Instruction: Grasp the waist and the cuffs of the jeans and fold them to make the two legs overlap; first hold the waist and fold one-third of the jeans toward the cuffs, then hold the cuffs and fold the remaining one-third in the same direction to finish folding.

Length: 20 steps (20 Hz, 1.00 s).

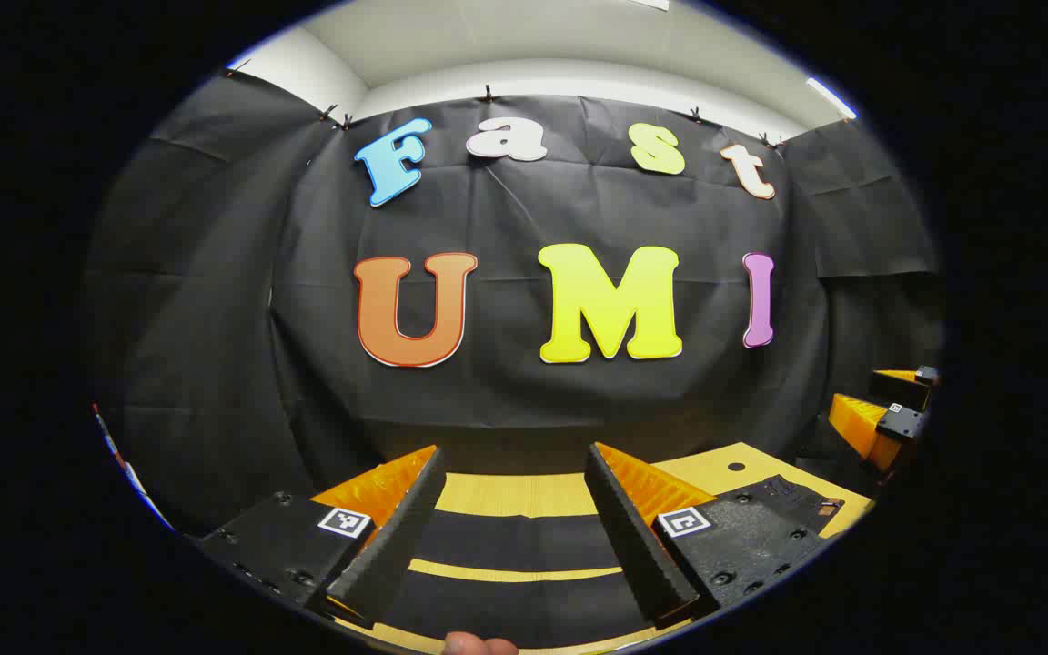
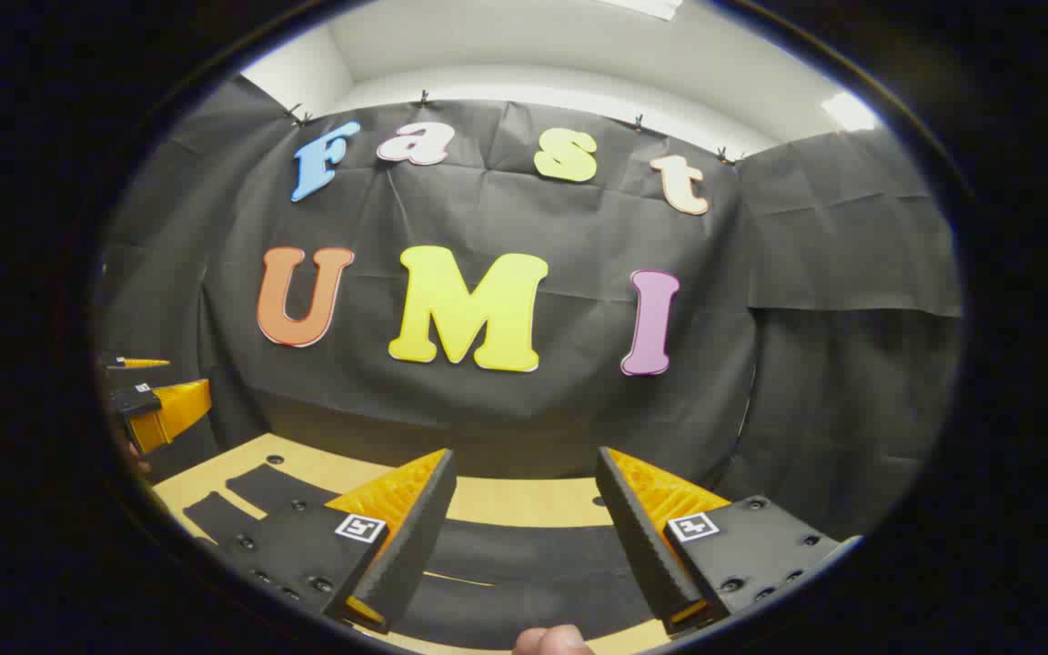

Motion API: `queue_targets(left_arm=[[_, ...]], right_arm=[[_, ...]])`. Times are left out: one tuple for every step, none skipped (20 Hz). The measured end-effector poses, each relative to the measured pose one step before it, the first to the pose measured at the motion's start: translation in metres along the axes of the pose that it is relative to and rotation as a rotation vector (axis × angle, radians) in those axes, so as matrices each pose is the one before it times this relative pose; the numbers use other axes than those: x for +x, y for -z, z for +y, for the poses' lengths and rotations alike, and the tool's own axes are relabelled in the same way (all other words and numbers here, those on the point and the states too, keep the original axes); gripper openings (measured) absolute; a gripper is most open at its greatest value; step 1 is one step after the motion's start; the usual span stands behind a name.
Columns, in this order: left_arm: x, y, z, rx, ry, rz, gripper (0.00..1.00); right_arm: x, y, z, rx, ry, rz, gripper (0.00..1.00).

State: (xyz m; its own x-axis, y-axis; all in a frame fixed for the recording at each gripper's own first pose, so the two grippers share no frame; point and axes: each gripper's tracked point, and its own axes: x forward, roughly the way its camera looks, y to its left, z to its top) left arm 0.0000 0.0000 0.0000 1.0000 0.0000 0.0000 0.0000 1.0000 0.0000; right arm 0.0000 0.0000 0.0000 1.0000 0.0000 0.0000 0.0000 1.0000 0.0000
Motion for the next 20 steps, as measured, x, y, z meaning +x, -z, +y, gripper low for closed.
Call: queue_targets(left_arm=[[-0.00025,-0.00044,-0.00012,0.00043,-0.00309,-0.00160,0.99],[0.00013,-0.00103,-0.00052,0.00248,-0.00276,-0.00106,0.98],[-0.00065,-0.00063,-0.00170,0.00292,0.00067,-0.00162,0.99],[-0.00124,0.00075,-0.00094,0.00382,0.00126,-0.00211,0.98],[0.00045,-0.00074,0.00111,0.00168,-0.00147,-0.00084,0.98],[-0.00006,0.00185,-0.00022,-0.00149,-0.00157,0.00365,0.99],[0.00077,0.00156,0.00122,-0.00523,-0.00397,0.00321,0.99],[0.00034,0.00040,-0.00023,-0.00672,-0.00379,0.00250,0.98],[0.00097,0.00107,0.00093,-0.00538,-0.00336,0.00293,0.98],[-0.00052,-0.00147,0.00131,-0.00386,-0.00495,-0.00250,0.98],[-0.00045,-0.00010,-0.00023,-0.00542,-0.00219,-0.00507,0.98],[0.00153,-0.00007,0.00061,-0.00388,-0.00041,0.00167,0.98],[0.00137,0.00082,0.00065,-0.00138,-0.00132,0.00260,0.98],[0.00040,-0.00065,0.00085,-0.00073,-0.00211,0.00047,0.98],[-0.00012,0.00037,0.00006,-0.00283,-0.00149,-0.00284,0.99],[0.00028,0.00040,0.00017,-0.00431,-0.00075,-0.00421,0.98],[0.00125,0.00219,0.00093,-0.00443,-0.00089,-0.00023,0.99],[0.00050,0.00164,0.00208,-0.00285,-0.00276,0.00546,0.99],[0.00165,0.00339,0.00076,-0.00165,-0.00303,0.00899,0.99],[0.00176,0.00298,0.00206,-0.00222,-0.00251,0.00779,0.99]], right_arm=[[0.00001,-0.00207,0.00010,-0.00294,-0.00330,-0.00303,0.94],[-0.00012,0.00114,-0.00041,-0.00266,-0.00339,-0.00402,0.94],[-0.00010,-0.00010,-0.00175,-0.00036,-0.00054,-0.00142,0.94],[-0.00008,0.00145,-0.00129,-0.00029,-0.00410,-0.00103,0.94],[-0.00050,0.00050,-0.00096,-0.00237,-0.00032,-0.00218,0.94],[0.00067,-0.00084,-0.00128,0.00158,0.00021,-0.00130,0.94],[-0.00116,-0.00021,-0.00116,0.00136,-0.00167,-0.00307,0.94],[0.00052,-0.00113,-0.00210,-0.00276,0.00297,-0.00506,0.94],[0.00054,-0.00203,-0.00224,-0.00157,0.00098,-0.00320,0.94],[-0.00020,0.00065,-0.00126,-0.00266,0.00044,-0.00242,0.94],[0.00004,0.00036,-0.00174,-0.00232,0.00161,-0.00422,0.94],[0.00102,-0.00029,-0.00105,-0.00043,-0.00088,0.00165,0.94],[0.00029,0.00117,-0.00001,0.00181,-0.00204,0.00249,0.94],[0.00222,-0.00046,0.00043,0.00548,-0.00459,0.00568,0.94],[0.00173,0.00272,0.00172,0.00486,-0.00921,0.00944,0.94],[0.00202,0.00141,0.00136,0.00021,-0.00622,0.00780,0.94],[0.00067,0.00308,-0.00035,0.00122,-0.00554,0.01026,0.94],[0.00067,0.00334,-0.00144,0.00038,-0.00161,0.01081,0.94],[0.00138,0.00430,-0.00220,0.00275,-0.00064,0.01259,0.96],[0.00155,0.00325,-0.00258,0.00478,0.00005,0.01189,0.94]])
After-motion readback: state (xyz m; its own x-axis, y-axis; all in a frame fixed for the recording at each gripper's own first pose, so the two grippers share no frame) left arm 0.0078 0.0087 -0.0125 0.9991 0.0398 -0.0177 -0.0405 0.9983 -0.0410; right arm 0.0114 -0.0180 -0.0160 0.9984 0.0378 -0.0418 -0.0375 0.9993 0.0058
